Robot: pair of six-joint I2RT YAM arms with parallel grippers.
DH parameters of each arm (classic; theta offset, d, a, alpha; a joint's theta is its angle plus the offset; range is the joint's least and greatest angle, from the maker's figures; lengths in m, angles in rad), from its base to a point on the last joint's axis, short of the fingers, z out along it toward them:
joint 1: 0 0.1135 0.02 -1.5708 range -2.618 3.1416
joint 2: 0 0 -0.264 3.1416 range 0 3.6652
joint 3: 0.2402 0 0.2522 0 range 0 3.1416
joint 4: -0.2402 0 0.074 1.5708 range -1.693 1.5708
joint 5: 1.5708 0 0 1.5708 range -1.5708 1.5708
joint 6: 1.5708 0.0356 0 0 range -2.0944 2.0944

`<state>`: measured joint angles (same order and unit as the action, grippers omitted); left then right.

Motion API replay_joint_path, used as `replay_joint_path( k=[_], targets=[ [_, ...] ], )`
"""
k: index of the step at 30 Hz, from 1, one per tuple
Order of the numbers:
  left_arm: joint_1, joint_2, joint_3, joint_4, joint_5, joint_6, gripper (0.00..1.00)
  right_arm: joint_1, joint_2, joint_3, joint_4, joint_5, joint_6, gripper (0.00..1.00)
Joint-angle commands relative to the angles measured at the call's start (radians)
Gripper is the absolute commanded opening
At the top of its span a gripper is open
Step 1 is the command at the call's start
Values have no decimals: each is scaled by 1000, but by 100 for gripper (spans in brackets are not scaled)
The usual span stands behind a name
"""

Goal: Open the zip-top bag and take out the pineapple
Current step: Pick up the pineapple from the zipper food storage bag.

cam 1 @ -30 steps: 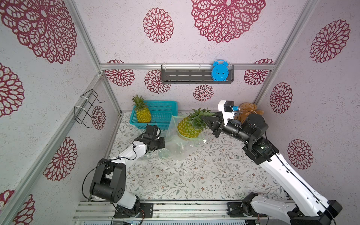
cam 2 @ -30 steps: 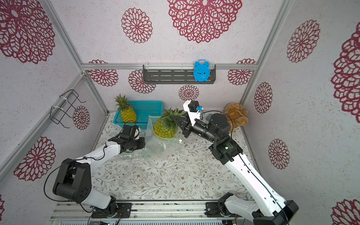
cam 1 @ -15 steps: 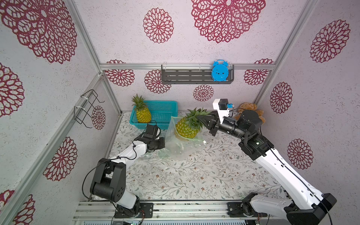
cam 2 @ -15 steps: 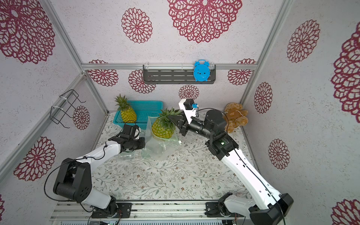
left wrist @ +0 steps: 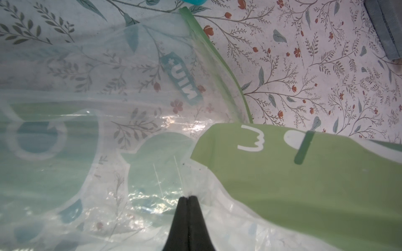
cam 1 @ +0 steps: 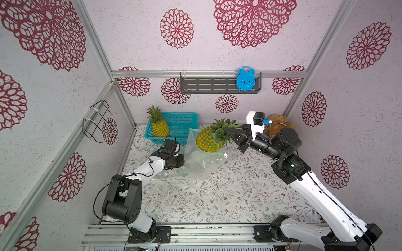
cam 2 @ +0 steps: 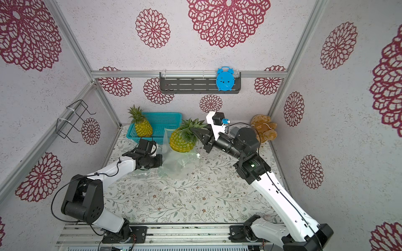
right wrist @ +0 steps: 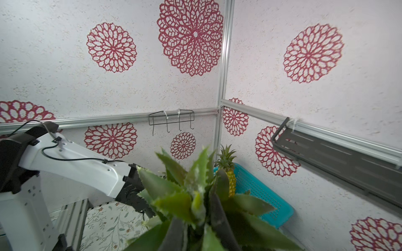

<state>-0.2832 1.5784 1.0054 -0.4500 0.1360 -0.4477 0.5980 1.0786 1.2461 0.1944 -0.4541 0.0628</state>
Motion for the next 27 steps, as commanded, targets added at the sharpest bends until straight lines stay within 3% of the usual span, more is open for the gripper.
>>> replay_joint_path(
  k=[1, 13, 27],
  targets=[
    [3, 19, 19, -36, -42, 21, 0, -1, -99, 41, 291, 85, -22, 0],
    [3, -23, 51, -59, -68, 28, 0, -1, -180, -19, 230, 285, -96, 0],
    [12, 1, 50, -85, -189, 6, 0, -1, -254, -21, 160, 324, -148, 0]
  ],
)
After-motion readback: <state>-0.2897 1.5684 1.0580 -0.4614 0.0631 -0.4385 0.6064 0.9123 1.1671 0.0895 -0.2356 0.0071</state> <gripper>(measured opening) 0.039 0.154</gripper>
